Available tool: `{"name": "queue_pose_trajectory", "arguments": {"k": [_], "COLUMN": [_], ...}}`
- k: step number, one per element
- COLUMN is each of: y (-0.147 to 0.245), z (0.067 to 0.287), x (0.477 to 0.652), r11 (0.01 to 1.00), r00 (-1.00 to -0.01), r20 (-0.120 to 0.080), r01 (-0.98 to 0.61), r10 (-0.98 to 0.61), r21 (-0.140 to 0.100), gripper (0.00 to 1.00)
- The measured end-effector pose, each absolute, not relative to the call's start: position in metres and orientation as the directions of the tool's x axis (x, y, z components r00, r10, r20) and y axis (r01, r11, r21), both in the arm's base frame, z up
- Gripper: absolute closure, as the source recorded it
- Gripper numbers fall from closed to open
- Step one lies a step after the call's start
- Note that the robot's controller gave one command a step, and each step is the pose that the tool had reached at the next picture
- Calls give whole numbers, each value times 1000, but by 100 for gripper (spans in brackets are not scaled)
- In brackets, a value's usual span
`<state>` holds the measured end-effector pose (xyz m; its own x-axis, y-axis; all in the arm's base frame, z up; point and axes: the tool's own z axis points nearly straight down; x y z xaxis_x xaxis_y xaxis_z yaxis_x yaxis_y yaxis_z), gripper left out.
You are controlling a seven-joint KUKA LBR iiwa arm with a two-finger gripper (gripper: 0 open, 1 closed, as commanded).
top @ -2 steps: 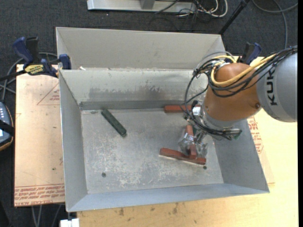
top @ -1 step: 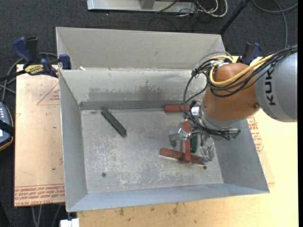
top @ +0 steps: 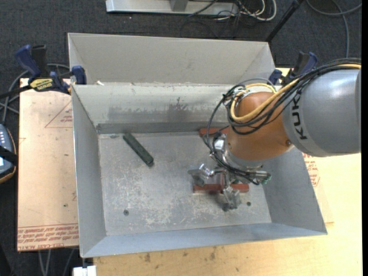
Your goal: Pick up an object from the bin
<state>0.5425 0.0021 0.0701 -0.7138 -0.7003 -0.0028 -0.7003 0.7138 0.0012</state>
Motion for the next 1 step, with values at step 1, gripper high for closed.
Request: {"name": "queue_pose_trajectory", "arguments": {"k": [1], "y": [1], "z": [72], "x": [543], "r11": [715], "r00": [-715], "r20": [-4], "r01": [-699], "r10": [-699], "r21": [-1], "gripper": [100]}}
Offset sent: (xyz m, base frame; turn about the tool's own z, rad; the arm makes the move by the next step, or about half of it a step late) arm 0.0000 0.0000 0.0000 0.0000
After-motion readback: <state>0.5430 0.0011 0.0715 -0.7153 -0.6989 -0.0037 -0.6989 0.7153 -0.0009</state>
